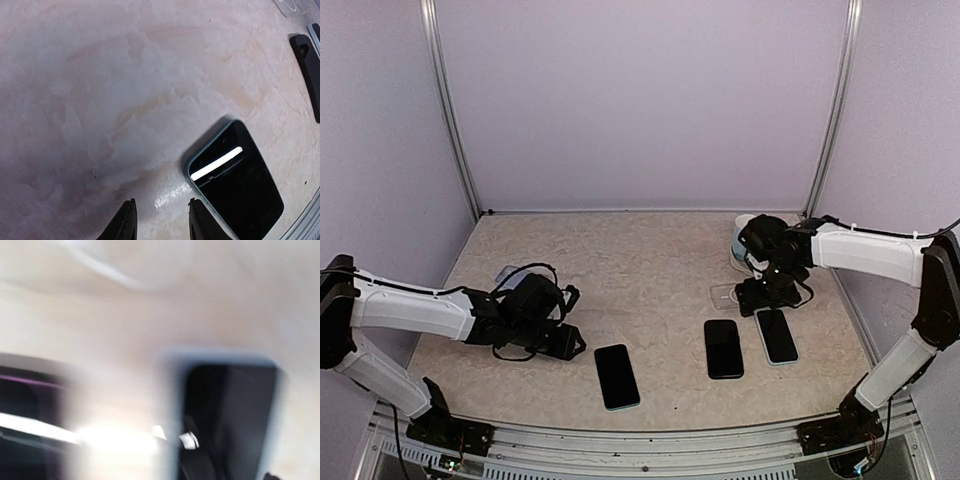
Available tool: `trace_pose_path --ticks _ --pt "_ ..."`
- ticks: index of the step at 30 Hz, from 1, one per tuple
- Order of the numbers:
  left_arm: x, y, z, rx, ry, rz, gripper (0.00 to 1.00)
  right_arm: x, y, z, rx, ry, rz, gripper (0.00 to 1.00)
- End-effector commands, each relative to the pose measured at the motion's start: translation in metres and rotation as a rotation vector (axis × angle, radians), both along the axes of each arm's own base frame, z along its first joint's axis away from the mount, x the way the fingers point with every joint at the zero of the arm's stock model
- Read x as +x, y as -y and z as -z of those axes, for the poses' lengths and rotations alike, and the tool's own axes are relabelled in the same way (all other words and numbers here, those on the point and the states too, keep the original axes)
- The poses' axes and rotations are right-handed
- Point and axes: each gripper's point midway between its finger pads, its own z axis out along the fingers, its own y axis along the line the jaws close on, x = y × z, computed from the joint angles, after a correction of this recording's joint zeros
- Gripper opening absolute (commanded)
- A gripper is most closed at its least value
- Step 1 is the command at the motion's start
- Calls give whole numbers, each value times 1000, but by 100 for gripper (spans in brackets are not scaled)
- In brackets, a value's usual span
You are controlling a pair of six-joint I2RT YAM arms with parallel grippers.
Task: Put the phone into the phone case
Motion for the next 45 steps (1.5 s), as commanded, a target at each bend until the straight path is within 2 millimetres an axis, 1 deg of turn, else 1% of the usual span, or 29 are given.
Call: trace_pose_path --ticks 1,2,3,4,7,9,11,13,15,18,19,21,23,26,28,30,32,33,34,35,36,37,38,40,42,44,45 --pt "-32 -8 26 45 -104 14 33 -4 -105 -37 137 109 -184 83" --pt "-37 -7 29 53 -111 26 31 -7 -127 -34 175 101 -237 82" --pt "-42 -6 32 69 -117 43 31 -4 -137 -31 183 102 -259 79" --pt "-45 -5 34 87 -117 59 30 2 -140 -29 168 113 -273 77" --pt "-55 -4 46 138 -136 99 29 31 -139 -33 107 167 -398 74" --pt "-56 -3 49 138 -140 104 29 52 -128 -37 80 183 -483 72" --pt "-55 1 49 124 -136 107 30 69 -115 -36 52 185 -550 69" --pt "-52 6 46 113 -127 107 30 76 -108 -24 42 158 -616 69" --pt "-49 9 44 112 -120 109 30 79 -103 -10 26 120 -662 70" --pt "-47 9 45 121 -119 113 30 76 -109 6 45 76 -739 73" --pt "-47 9 45 126 -119 116 30 81 -110 8 67 71 -719 73" --pt "-47 10 47 135 -120 118 31 98 -110 12 113 48 -604 67" --pt "-45 11 47 141 -121 119 31 104 -107 27 127 -3 -488 63" --pt "-43 12 44 138 -115 114 31 102 -96 54 101 -42 -338 58" --pt "-41 13 41 130 -105 111 31 97 -91 69 93 -71 -279 54" --pt "-39 15 37 127 -94 113 31 95 -90 78 92 -89 -251 47" --pt "-37 16 34 131 -86 117 31 95 -92 77 109 -88 -234 35" --pt "-37 16 32 130 -82 118 31 94 -96 75 128 -84 -228 28" --pt "-36 17 31 130 -77 117 31 95 -100 71 151 -74 -222 18" --pt "-34 17 28 127 -70 113 31 97 -105 64 179 -62 -219 4" --pt "-32 18 24 121 -59 109 31 98 -110 55 210 -45 -213 0" --pt "-30 19 21 115 -47 107 31 101 -116 44 246 -20 -208 0" --pt "-26 21 11 103 -19 101 31 106 -122 28 288 19 -203 0" --pt "-15 23 -8 85 44 85 33 114 -137 -9 392 97 -204 0" --pt "-2 28 -34 54 130 70 34 118 -153 -51 527 182 -204 0" --pt "12 33 -64 10 235 52 37 118 -167 -96 658 271 -194 0" --pt "20 38 -85 -37 310 35 41 116 -172 -120 712 321 -191 0"
